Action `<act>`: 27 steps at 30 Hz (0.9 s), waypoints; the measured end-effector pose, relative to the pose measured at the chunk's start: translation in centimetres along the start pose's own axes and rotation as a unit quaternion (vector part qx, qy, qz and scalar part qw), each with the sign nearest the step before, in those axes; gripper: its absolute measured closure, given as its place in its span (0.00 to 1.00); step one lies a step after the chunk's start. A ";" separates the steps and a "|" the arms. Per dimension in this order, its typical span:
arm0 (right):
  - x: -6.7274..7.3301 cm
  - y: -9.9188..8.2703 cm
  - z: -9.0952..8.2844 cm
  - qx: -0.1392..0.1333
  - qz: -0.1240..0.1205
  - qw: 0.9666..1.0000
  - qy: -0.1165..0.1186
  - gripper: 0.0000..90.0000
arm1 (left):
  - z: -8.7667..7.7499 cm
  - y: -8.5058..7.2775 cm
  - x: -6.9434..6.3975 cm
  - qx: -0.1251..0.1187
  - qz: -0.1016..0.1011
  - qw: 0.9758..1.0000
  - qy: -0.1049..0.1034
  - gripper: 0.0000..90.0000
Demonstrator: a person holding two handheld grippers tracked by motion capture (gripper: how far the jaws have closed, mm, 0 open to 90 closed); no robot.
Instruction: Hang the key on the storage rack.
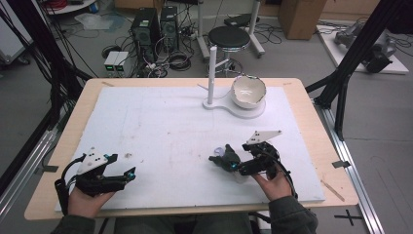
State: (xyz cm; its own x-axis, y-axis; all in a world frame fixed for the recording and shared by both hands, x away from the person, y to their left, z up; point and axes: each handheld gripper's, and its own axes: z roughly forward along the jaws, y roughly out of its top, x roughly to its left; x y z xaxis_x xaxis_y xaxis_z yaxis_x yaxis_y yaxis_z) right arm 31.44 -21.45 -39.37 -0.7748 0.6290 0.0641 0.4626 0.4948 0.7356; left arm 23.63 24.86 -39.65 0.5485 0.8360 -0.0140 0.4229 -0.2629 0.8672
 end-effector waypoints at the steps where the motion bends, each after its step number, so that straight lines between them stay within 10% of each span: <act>1: 0.0 0.0 0.0 0.000 0.000 1.000 0.000 0.22 | 0.0 0.0 0.0 0.000 0.000 1.000 0.000 0.24; 27: 0.3 -0.8 2.3 0.054 0.007 0.999 0.006 0.31 | 0.3 0.0 -0.2 0.003 -0.001 1.000 -0.002 0.24</act>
State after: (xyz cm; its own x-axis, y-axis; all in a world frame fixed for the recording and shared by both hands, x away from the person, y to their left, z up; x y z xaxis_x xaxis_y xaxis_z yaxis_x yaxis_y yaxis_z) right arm 31.89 -20.27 -41.48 -0.7734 0.6286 0.0821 0.5159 0.5488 0.6578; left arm 23.70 24.55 -39.77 0.5507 0.8345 -0.0169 0.4279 -0.2649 0.8641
